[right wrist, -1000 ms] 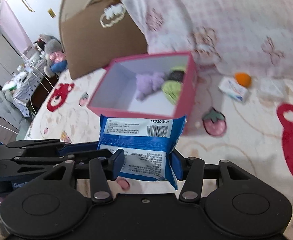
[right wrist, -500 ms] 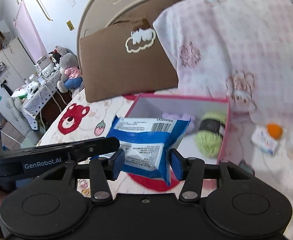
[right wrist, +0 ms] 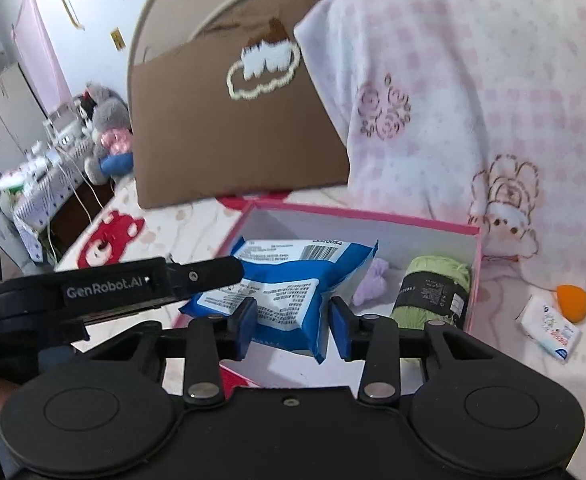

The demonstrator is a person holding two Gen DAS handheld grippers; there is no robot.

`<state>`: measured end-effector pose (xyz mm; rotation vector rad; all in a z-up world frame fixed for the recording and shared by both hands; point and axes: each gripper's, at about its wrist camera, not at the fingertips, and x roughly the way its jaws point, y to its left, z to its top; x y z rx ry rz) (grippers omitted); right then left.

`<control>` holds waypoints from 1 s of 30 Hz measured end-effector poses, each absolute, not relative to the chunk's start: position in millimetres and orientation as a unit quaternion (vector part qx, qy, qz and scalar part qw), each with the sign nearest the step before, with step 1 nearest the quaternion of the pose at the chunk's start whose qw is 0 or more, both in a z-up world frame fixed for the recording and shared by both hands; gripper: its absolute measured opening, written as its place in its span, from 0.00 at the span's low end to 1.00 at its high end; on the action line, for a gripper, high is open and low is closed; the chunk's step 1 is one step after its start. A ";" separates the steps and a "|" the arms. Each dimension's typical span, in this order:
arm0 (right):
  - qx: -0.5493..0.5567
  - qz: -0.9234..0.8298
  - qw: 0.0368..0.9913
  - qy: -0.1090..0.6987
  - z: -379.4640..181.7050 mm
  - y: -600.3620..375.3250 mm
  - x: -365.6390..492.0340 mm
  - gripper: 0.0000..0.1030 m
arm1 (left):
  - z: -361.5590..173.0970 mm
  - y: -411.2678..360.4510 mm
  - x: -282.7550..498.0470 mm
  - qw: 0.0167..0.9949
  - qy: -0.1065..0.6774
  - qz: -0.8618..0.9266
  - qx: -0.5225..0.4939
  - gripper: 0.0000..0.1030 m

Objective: Organize objects
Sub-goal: 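Carry the blue packet with the left gripper over the pink box, then lower the blue packet into the pink box beside the yarn ball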

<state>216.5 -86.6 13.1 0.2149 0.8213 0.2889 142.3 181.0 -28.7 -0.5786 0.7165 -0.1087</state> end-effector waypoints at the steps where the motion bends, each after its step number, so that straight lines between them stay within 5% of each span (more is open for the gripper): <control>1: 0.100 0.139 0.900 0.401 7.0 -84.5 218.6 0.41 | -36.5 182.2 145.9 0.892 0.354 -0.051 -0.277 0.27; 30: 0.130 0.123 0.830 0.529 -109.6 -80.5 272.3 0.36 | -120.3 186.5 196.2 0.855 0.452 -0.024 -0.254 0.24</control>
